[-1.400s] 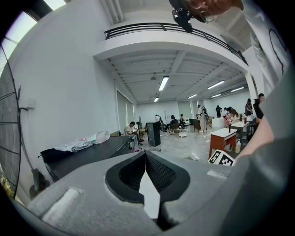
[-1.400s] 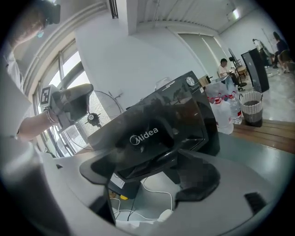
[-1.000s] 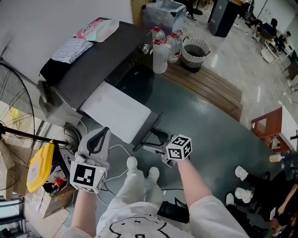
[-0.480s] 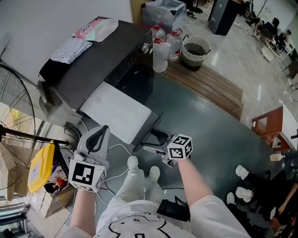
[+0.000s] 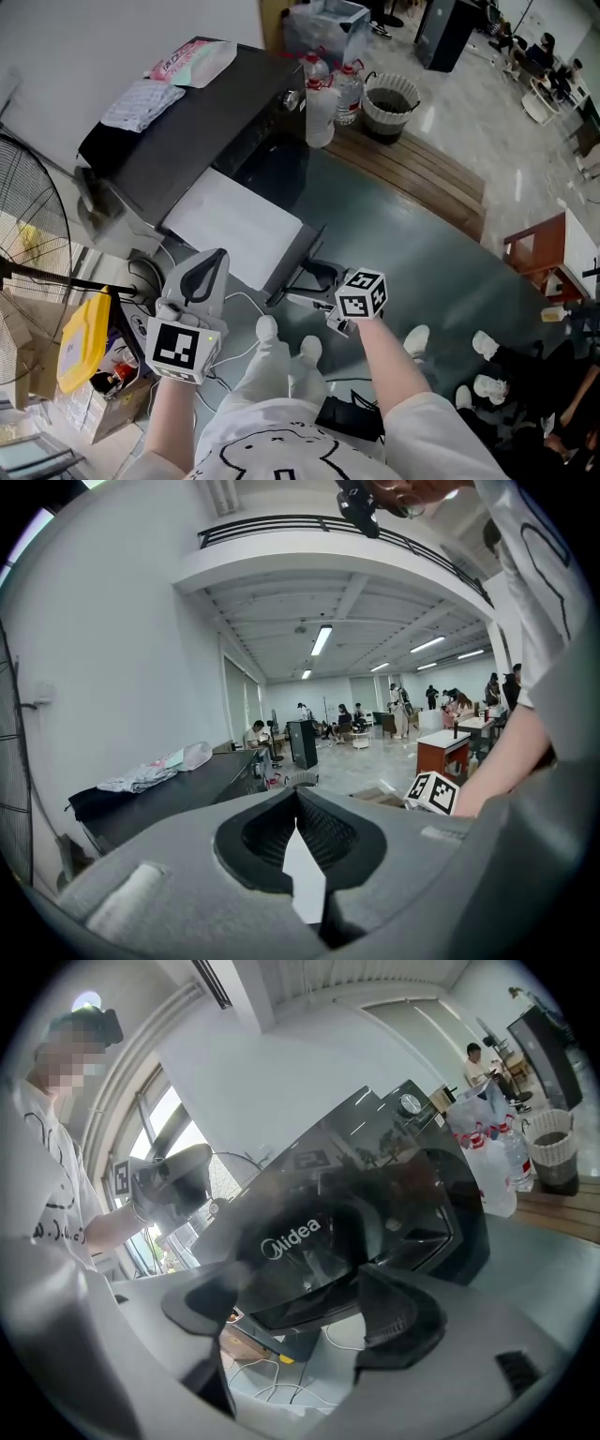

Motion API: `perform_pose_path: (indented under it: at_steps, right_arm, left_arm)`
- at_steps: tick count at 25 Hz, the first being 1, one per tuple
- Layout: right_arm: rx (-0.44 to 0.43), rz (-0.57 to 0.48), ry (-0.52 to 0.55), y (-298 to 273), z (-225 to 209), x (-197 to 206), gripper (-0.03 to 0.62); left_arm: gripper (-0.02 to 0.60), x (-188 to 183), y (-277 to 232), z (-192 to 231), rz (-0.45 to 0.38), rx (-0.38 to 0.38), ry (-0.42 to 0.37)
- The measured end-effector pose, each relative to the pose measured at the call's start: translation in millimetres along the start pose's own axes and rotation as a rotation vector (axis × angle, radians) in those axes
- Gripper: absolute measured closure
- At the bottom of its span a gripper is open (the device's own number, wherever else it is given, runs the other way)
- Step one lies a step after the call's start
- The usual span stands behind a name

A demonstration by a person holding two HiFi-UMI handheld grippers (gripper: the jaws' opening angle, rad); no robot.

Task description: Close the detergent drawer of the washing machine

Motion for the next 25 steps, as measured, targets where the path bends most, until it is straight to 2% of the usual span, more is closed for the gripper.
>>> perform_pose_path:
  at_steps: [25]
  right_arm:
    - [0.022,0.043,-0.02,-30.2,4.5,-26.2,0.203]
  left_arm:
    - [0.566,3.2,0.1,45.2,-0.032,0.0,0.062]
Point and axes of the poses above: the fingertips, and each gripper's own axes: y backward along the fingers, z to its left, x out of its underside, the point moved 3 cm from there along y, backward along the fingers, and after that the axes turned 9 degrees about z, right-handed, at the moved point
